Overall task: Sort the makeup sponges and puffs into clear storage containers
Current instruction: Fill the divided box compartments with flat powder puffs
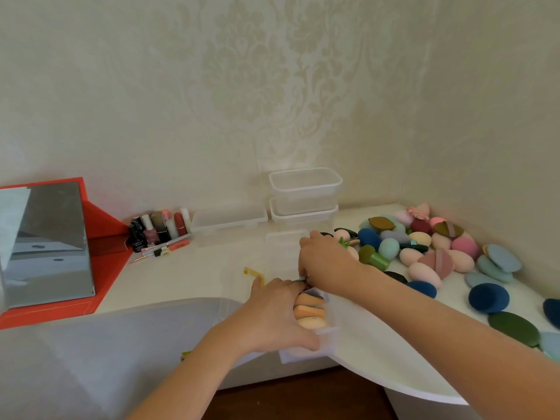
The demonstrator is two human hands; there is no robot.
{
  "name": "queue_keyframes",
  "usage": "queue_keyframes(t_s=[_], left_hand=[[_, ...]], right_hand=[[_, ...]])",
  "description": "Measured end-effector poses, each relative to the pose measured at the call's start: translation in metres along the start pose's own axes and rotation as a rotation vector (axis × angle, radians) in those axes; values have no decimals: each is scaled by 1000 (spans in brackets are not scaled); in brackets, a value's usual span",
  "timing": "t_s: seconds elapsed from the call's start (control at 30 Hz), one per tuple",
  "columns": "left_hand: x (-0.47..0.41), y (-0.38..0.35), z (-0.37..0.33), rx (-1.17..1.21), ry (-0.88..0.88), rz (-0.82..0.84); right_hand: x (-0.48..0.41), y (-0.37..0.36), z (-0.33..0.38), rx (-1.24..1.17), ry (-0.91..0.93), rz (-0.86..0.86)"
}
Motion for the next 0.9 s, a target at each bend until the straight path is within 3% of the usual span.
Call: queue_keyframes(t_s=[0.33, 0.6, 0.77, 0.9], left_hand=[[1, 0, 1, -57, 32, 27], [3, -5, -8, -53, 107, 23], [5, -3, -9, -15, 118, 30], [3, -3, -9, -65, 90, 31]], right_hand=[[-17, 0, 2, 50, 110, 146], [-21, 5, 0, 93, 182, 490], [-10, 8, -6, -12, 165, 463], [0, 0, -7, -140, 142, 294]])
Point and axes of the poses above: each hand's wrist, its own x-axis away from the middle knuckle, its own y-axis out of the back of the hand, z = x × y, the point moved 2 cm from there along -x, towards the middle knuckle, and after that the axes turned 7 degrees about y, right-handed, at the moved point
